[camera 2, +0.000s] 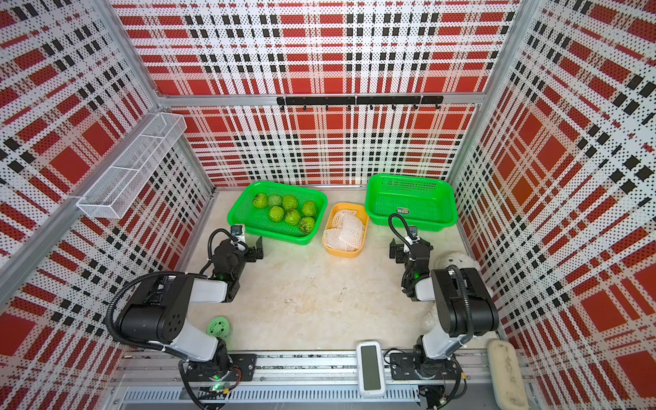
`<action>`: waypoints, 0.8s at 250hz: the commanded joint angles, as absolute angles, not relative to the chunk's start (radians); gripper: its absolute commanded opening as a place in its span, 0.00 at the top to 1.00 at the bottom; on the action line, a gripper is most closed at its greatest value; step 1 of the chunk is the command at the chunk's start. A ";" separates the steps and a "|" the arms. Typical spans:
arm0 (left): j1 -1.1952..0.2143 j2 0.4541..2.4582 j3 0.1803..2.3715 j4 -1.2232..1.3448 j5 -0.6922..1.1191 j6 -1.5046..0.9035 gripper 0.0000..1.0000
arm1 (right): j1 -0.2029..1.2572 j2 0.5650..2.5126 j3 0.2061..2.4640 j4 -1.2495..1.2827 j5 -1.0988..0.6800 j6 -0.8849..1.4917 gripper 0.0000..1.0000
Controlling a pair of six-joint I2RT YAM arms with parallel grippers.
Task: Sleeve custard apples in foam nets
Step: Pick up the custard apple from the basket.
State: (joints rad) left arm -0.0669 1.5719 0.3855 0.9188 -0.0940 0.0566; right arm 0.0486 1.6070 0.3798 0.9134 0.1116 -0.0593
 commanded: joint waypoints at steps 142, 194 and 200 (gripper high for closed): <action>-0.140 1.366 0.374 0.828 -0.264 0.094 0.01 | 0.044 1.591 0.395 0.940 0.101 -0.064 0.00; -0.190 1.262 0.589 0.405 -0.310 0.043 0.01 | 0.045 1.590 0.397 0.937 0.100 -0.063 0.00; -0.196 1.264 0.607 0.393 -0.306 0.032 0.01 | 0.044 1.592 0.397 0.938 0.100 -0.064 0.00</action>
State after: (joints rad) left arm -0.1829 1.2961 0.4866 0.6308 -0.2691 0.0772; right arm 0.0486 1.6070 0.3798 0.9134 0.1116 -0.0593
